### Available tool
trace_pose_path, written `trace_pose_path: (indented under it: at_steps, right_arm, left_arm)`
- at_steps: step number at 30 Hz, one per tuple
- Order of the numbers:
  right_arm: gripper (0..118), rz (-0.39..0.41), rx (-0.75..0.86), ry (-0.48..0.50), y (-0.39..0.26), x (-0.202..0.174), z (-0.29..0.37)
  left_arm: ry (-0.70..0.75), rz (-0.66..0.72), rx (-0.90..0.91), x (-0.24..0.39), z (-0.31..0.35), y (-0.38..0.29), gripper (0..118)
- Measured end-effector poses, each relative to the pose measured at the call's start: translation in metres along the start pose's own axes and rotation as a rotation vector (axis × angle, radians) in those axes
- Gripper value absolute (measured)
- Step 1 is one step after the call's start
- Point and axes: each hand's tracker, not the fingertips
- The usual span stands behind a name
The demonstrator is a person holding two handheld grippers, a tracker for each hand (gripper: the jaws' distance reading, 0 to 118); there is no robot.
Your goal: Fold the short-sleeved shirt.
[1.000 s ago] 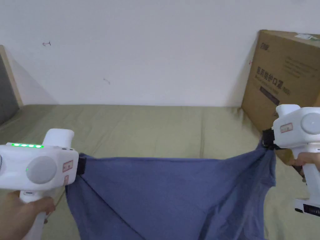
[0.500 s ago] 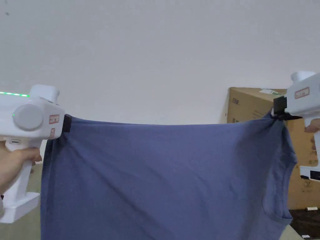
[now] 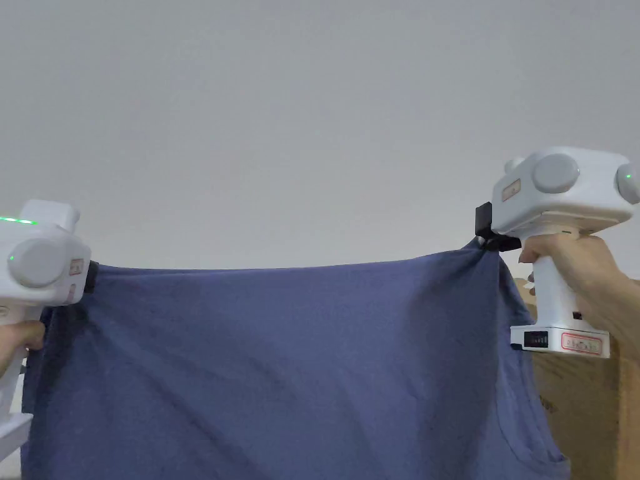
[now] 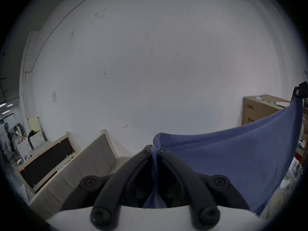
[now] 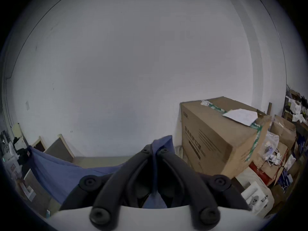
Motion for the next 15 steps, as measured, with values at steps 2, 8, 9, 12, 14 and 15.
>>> trace_pose_path:
  at_steps: [2,8,9,12,14,15]
  right_arm:
    - [3,0.024,0.045,-0.018,0.013,-0.01,-0.01]
    - [3,0.049,0.094,-0.026,0.033,-0.018,-0.031]
    - [3,0.059,0.096,-0.035,0.033,-0.02,-0.035]
    - [3,0.034,0.122,0.002,0.02,-0.023,-0.043]
    - [3,0.059,0.124,-0.001,0.002,-0.028,-0.053]
    - [3,0.077,0.119,-0.014,-0.009,-0.029,-0.061]
  left_arm:
    - [0.036,-0.02,0.026,0.003,-0.02,0.013,2]
    - [0.015,0.085,0.093,-0.008,-0.052,0.037,2]
    - [0.02,0.055,0.082,-0.008,-0.057,0.039,2]
    - [0.097,0.005,0.138,-0.001,-0.07,0.024,2]
    - [0.096,0.02,0.141,0.005,-0.078,0.003,2]
    - [0.099,0.004,0.125,0.008,-0.084,-0.009,2]
